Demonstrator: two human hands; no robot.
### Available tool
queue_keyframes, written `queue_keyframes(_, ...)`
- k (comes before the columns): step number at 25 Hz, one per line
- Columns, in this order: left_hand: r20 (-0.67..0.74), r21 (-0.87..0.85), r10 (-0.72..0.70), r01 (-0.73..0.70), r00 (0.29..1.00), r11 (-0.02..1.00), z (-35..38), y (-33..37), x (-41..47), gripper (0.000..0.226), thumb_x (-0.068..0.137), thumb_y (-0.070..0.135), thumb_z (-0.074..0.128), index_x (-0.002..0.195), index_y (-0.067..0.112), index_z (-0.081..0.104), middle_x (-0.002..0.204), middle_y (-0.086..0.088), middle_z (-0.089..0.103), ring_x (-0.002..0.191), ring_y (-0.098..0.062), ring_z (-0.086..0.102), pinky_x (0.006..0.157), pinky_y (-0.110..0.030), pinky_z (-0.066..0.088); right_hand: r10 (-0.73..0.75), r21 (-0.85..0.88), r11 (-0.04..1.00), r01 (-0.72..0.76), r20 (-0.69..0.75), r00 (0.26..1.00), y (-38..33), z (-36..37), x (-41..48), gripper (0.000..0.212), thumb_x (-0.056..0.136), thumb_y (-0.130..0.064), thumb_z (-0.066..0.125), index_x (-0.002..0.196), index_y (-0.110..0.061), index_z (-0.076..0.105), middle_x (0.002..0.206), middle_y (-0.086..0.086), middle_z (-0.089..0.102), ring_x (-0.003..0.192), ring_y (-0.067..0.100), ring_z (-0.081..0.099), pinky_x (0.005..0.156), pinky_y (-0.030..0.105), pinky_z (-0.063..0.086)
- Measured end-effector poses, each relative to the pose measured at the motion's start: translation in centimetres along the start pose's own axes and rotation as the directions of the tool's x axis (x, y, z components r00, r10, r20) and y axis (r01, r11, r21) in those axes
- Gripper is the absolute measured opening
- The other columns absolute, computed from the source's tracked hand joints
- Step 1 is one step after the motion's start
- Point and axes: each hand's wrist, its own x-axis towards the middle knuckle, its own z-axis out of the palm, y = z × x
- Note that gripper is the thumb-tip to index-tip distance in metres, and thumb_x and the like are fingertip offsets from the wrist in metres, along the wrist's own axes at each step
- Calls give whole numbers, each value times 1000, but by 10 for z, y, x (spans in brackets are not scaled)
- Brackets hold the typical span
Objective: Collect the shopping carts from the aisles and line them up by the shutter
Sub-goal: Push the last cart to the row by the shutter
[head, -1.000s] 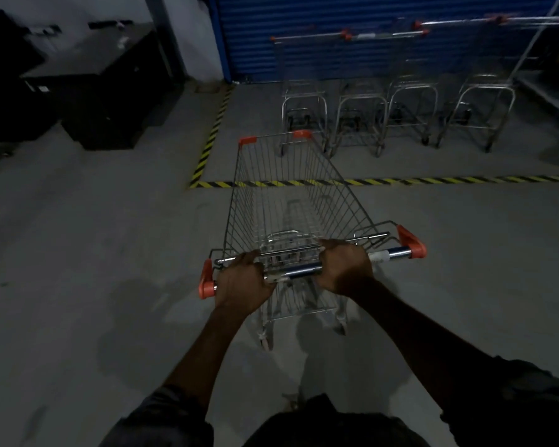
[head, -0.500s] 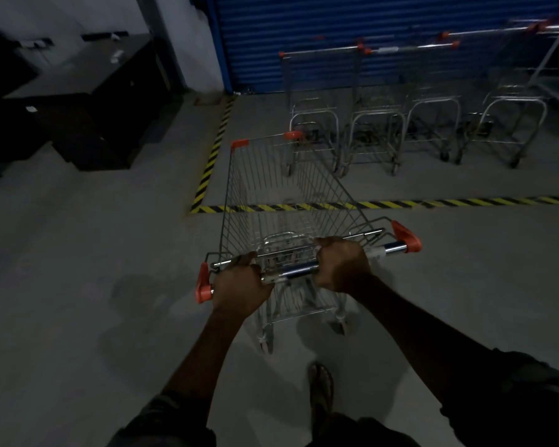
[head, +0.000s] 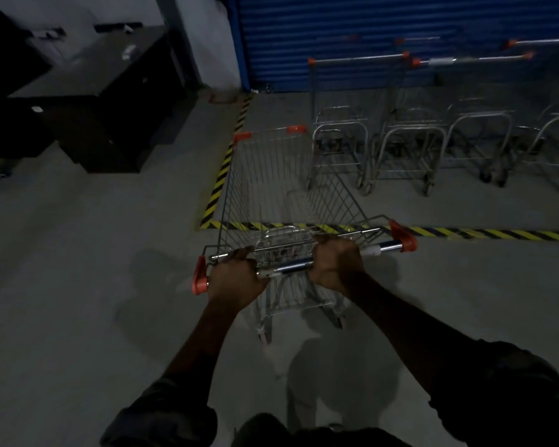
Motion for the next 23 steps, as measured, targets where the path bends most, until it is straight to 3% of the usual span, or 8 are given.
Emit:
queue_keyframes(2,-4,-7,22,-22,1000,1000,8,-24,43,42,69,61,74,80,21,79,126,7,71,93,-19,74,65,-30,53,-8,-27,1000,8,18,1000,-6,3,48,26,44,-36,60,58,-16,69,62,0,67,57,23,66,55,18,41)
queue_keyframes(5,-34,-10,65,-65,997,998,22,-63,107,46,73,61,60,75,19,78,118,4,74,81,-23,74,61,-31,53,41,-88,995,-37,37,998,-14,6,119,34,37,-40,71,60,-15,70,61,1,66,54,21,65,53,18,36)
queue_keyframes(8,-68,-42,75,-78,995,996,38,-99,169,50,75,58,47,80,19,79,115,5,75,76,-23,75,59,-29,52,88,-89,993,-81,75,993,-19,17,186,46,44,-44,75,78,-14,78,80,3,75,68,26,72,62,26,53)
queue_keyframes(10,-70,-54,73,-77,995,996,43,-120,209,54,76,59,43,84,20,79,114,4,75,82,-23,75,63,-32,53,116,-65,992,-108,120,986,-27,18,229,48,53,-46,68,89,-15,78,90,4,75,78,28,73,69,33,55)
queue_keyframes(12,-62,-41,104,-106,993,993,47,-142,246,56,78,63,44,86,21,79,109,3,76,84,-22,74,65,-32,54,143,-54,989,-137,136,980,-35,14,270,52,59,-48,59,95,-16,77,94,4,74,84,29,72,73,34,56)
queue_keyframes(16,-13,-7,95,-95,995,995,62,-179,315,51,77,67,63,93,20,78,103,1,76,81,-22,74,63,-32,55,143,-101,986,-130,137,980,-39,14,347,60,66,-54,61,112,-19,73,105,3,73,95,26,71,79,33,54)
queue_keyframes(20,-25,-43,157,-158,987,987,84,-214,387,48,69,56,73,91,14,79,112,-5,75,88,-29,74,67,-37,57,135,-92,988,-123,137,981,-37,26,428,60,64,-53,49,105,-19,76,114,2,72,99,25,70,81,34,56)
queue_keyframes(23,-41,-69,161,-163,986,984,99,-239,439,49,71,58,59,86,16,78,120,-1,74,87,-26,75,66,-35,57,160,-88,985,-148,147,976,-34,37,483,46,63,-45,51,92,-17,74,104,3,74,91,27,71,78,33,56)
